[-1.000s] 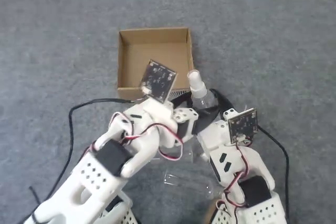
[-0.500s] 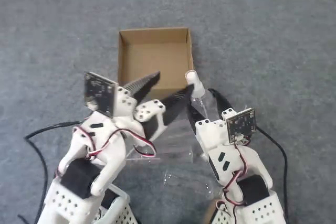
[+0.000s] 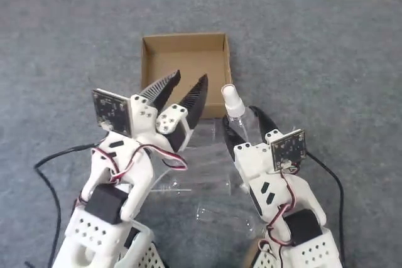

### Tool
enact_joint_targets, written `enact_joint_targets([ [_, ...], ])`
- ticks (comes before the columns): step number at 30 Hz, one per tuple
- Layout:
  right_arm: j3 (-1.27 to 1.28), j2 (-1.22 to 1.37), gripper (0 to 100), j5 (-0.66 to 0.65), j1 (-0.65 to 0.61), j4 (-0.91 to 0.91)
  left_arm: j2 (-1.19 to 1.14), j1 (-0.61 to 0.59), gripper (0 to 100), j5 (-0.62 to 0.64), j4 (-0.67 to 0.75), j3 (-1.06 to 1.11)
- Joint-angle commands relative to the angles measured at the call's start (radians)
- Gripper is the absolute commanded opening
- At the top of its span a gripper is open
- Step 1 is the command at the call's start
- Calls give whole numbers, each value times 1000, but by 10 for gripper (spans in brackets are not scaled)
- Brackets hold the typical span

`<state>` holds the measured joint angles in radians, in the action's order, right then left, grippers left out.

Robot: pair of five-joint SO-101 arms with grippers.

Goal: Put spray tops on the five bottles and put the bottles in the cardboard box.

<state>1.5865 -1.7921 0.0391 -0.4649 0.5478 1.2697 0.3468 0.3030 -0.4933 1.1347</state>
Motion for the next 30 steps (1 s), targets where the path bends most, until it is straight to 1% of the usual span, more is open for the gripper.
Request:
enact_joint_targets([
  [1, -17, -22, 6, -49, -53, 2, 20, 57, 163, -8, 6, -7],
  [2, -17, -22, 6, -61, -59, 7, 20, 68, 163, -9, -3, -4],
  [6, -17, -22, 6, -68, -61, 7, 20, 120, 163, -95, -55, -4],
  [9, -17, -22, 6, -68, -59, 5, 20, 153, 162, -103, -89, -4],
  [12, -18, -22, 6, -68, -58, 4, 20, 163, 160, -104, -109, -4],
  [20, -18, -24, 6, -66, -36, 2, 20, 172, 160, -106, -110, -4],
  [30, -18, -24, 6, -66, -41, 2, 20, 180, 160, -103, -83, 13],
])
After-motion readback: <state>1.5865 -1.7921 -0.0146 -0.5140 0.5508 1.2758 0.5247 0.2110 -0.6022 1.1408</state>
